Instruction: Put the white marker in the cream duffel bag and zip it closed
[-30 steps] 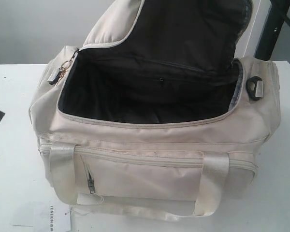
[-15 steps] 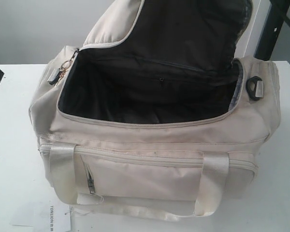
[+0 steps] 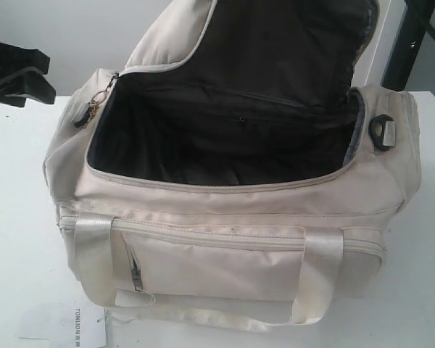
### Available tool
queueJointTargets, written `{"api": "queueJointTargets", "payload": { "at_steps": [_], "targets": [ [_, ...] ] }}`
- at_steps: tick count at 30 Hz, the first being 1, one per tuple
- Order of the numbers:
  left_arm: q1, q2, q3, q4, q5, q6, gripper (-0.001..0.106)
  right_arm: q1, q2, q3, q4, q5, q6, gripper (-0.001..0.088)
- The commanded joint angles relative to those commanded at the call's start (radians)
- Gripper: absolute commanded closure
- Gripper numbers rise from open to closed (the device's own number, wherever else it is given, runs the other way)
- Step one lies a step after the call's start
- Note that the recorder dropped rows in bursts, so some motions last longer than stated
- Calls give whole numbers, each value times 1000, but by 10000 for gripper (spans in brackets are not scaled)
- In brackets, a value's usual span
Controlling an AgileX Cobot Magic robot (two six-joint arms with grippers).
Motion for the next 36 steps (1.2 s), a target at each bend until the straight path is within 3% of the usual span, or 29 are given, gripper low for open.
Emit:
{"api": "queueJointTargets", "payload": {
  "at_steps": [6, 18, 20, 22, 25, 36],
  "targets": [
    [0, 80, -49, -140, -1, 118, 501, 0, 0, 0, 0, 0, 0, 868],
    [0, 159, -81, -149, 20, 126, 508, 0, 0, 0, 0, 0, 0, 868],
    [0, 160, -81, -149, 18, 146, 566, 0, 0, 0, 0, 0, 0, 868],
    [-2, 162, -81, -149, 20, 172, 710, 0, 0, 0, 0, 0, 0, 868],
    [-2, 162, -81, -149, 18, 219, 1050, 0, 0, 0, 0, 0, 0, 868],
    [-2, 162, -81, -157, 41, 256, 1048, 0, 0, 0, 0, 0, 0, 868]
  ]
}}
